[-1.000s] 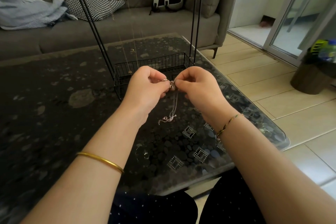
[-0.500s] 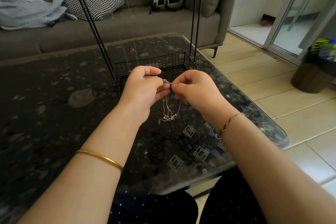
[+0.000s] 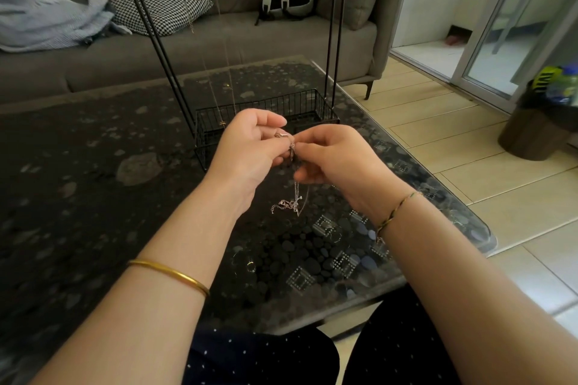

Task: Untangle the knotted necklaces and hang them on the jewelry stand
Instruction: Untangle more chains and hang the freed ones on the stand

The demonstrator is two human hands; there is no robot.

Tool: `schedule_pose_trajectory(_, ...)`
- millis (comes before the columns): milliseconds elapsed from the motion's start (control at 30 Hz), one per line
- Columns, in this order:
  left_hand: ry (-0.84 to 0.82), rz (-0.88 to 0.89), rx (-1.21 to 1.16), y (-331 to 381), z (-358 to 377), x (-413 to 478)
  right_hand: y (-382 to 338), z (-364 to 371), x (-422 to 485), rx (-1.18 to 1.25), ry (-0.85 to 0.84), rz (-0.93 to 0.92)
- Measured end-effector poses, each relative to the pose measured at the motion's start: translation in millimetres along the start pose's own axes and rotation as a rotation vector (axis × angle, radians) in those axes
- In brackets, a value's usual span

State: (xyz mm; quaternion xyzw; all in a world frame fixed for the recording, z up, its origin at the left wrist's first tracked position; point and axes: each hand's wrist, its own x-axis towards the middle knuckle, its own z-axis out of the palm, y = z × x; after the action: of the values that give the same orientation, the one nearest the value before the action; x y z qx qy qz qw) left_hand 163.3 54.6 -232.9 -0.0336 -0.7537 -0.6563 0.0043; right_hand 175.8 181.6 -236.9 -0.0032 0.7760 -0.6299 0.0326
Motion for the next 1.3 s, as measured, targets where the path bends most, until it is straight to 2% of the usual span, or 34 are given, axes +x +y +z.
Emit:
schedule_pose_trajectory(167,0.004,-0.006,0.002,-1.9,0.9,1.0,0.8,2.7,0.2,-0.008,-0.039,0.025)
schedule_pose_trajectory(367,-0.002,-0.079,0.014,-3.4,2.6,2.6,2.7,2.5,0.7,-0.050,0.051,-0.009)
schedule_pose_trajectory(533,-0.041,-0.160,0.134,-6.9,3.0,2.9,2.2,0.7,-0.1,-0.048,0.101,-0.042)
schedule_pose_trajectory(833,-0.079,-0.164,0.213,-4.3,4.7,0.7,2.6,3.7,-0.2,-0.082,0.129,-0.044)
schedule_pose_trajectory(1067,-0.054,-0.213,0.162,-6.9,3.4,1.3,2.0,3.7,-0.4,-0.128,0.114,-0.076)
schedule_pose_trajectory(1300,-0.081,-0.222,0.130,-5.2,4.2,-1.1,5.8,2.4,2.7,-0.126,0.178,-0.112)
